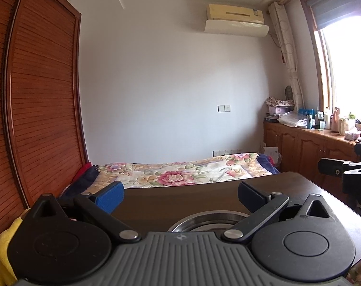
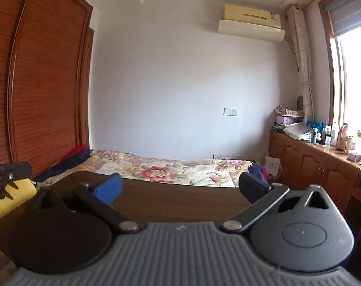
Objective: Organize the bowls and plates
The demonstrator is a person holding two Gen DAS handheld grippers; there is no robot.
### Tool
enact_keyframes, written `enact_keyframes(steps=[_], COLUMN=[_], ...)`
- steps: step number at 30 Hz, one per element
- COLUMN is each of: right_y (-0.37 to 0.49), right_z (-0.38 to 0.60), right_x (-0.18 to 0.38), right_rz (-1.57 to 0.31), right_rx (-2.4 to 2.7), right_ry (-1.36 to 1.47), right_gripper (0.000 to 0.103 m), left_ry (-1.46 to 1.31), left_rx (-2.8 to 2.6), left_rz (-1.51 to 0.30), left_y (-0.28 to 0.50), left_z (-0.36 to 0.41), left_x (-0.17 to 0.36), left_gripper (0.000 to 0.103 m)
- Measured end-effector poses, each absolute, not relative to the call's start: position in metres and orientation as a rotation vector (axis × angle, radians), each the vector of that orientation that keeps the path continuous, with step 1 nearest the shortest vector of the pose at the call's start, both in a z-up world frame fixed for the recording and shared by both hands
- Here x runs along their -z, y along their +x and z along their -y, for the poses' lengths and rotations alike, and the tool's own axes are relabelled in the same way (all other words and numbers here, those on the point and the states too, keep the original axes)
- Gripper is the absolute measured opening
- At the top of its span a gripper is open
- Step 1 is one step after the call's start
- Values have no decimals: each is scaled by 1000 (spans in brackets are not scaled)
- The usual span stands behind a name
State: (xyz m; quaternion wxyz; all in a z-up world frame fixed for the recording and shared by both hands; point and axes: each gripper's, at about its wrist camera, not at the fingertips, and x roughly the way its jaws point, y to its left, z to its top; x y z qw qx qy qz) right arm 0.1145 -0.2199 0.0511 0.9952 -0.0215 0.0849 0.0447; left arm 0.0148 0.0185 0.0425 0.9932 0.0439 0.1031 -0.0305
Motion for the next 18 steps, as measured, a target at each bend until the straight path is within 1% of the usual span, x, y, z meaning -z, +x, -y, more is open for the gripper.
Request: enact_keyframes(steps=[18], right_y=[109], right_z=[226], right_x=[-27], right_rz=[-195], right_rx=[-26], right_ry=[-22], right_gripper=[103], left_ry=[81], left_rx=[36], left_rz=[-256], left_y=[16], left_z=[-23], left_x=[-19], left_gripper=[103])
